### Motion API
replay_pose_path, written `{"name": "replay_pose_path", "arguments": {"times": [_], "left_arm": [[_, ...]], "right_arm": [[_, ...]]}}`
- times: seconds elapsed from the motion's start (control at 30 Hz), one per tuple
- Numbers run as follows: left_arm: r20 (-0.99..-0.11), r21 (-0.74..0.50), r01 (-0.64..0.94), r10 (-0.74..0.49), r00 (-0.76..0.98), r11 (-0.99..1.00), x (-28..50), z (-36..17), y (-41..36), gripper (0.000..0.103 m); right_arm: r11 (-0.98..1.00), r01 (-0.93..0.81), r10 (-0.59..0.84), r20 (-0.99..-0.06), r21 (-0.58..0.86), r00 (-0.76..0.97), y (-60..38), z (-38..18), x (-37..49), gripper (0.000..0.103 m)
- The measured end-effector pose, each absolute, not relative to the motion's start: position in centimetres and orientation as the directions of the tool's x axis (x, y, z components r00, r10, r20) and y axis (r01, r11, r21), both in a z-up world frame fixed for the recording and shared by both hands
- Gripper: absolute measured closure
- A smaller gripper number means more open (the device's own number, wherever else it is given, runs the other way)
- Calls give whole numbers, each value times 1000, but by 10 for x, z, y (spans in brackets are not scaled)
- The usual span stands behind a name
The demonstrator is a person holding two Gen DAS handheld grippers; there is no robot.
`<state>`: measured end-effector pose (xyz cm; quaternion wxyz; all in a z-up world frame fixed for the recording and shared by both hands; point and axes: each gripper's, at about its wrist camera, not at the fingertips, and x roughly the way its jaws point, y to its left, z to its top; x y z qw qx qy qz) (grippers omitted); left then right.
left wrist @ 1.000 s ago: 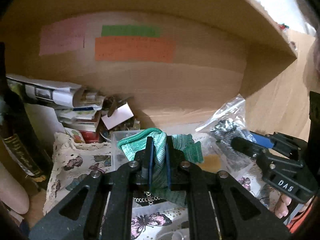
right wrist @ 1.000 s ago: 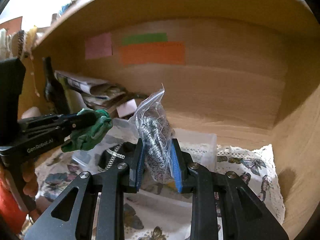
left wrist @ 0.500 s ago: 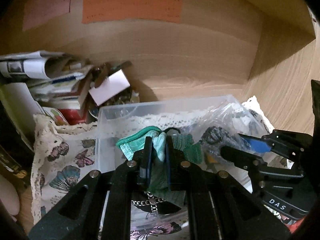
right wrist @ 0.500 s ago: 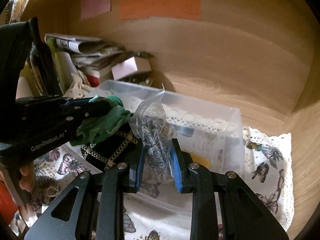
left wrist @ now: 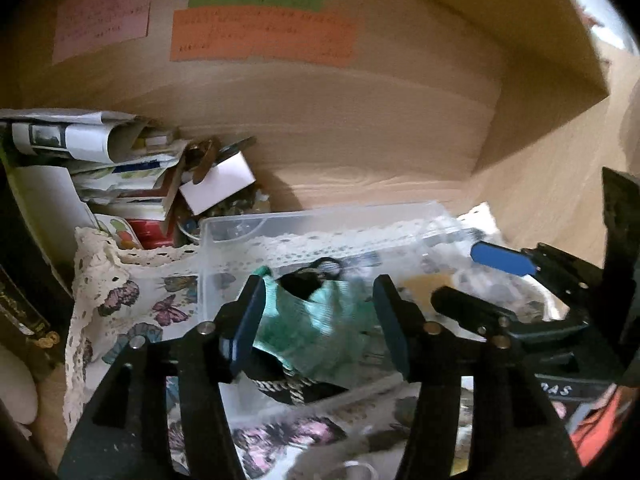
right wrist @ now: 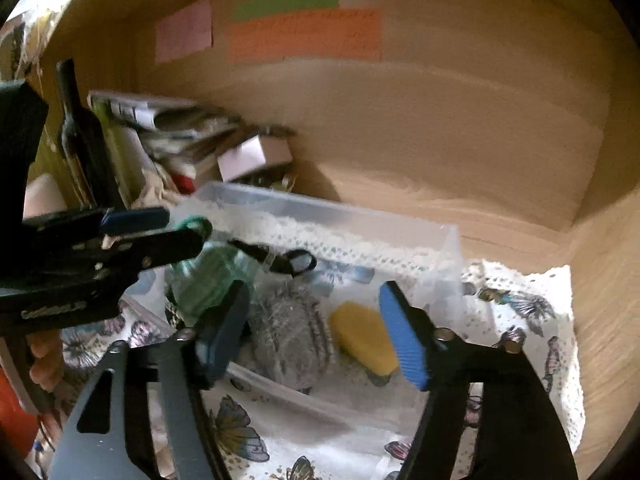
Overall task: Organize soft objects
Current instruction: 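Lower the green cloth and bagged scrubber into the box, open both grippers, then grasp the white cloth with left gripper while right grasps floral scrunchie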
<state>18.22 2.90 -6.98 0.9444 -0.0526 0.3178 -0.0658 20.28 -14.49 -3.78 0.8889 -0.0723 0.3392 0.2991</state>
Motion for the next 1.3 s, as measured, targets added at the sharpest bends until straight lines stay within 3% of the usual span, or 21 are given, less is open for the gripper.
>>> {"name": "replay_pose_path", "arguments": {"times": [0.2,0.33,0.53,1.0,1.3], "left_arm": [[-506,-93,96,-131,853,991,145,-41,21,29],[-458,-72,112,-132,879,991,121,-29,15,26],[-427,-34,112,-116,897,993,87,-27,8,11],[-591,-83,139,-161,790,987,66,-93,-2,7],[-660,-170,126,-208,722,977,73,-130,2,7]], "right_arm": [[829,-555,491,-560,65,667,-166,-8,180,28],[843,-534,493,-486,61,722,-182,11,156,21],[846,-532,496,-442,50,747,-197,19,123,20],[847,-518,462,-654,124,599,-214,-65,98,20],[830,-547,444,-730,115,520,-212,-95,84,19]]}}
